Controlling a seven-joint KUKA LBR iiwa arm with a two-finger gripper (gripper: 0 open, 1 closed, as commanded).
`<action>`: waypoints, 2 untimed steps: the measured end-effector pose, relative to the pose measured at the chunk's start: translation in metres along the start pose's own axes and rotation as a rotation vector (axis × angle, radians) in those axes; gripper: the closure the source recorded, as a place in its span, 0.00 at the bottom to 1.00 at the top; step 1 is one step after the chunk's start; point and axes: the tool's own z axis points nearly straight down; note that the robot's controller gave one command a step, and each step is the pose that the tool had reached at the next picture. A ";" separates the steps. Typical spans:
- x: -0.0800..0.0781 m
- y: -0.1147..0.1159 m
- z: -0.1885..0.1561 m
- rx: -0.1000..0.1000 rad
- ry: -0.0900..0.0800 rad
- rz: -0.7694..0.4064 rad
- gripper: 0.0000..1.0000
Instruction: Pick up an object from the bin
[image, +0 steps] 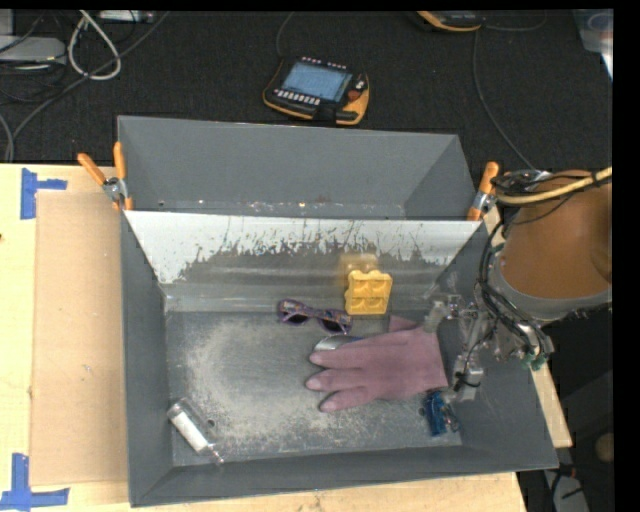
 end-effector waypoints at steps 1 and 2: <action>0.000 0.000 0.000 0.000 0.000 0.000 0.00; 0.001 0.014 0.011 0.004 -0.006 0.014 0.00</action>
Offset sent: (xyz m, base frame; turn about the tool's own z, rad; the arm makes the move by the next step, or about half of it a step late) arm -0.0080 0.0632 -0.0424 -0.0106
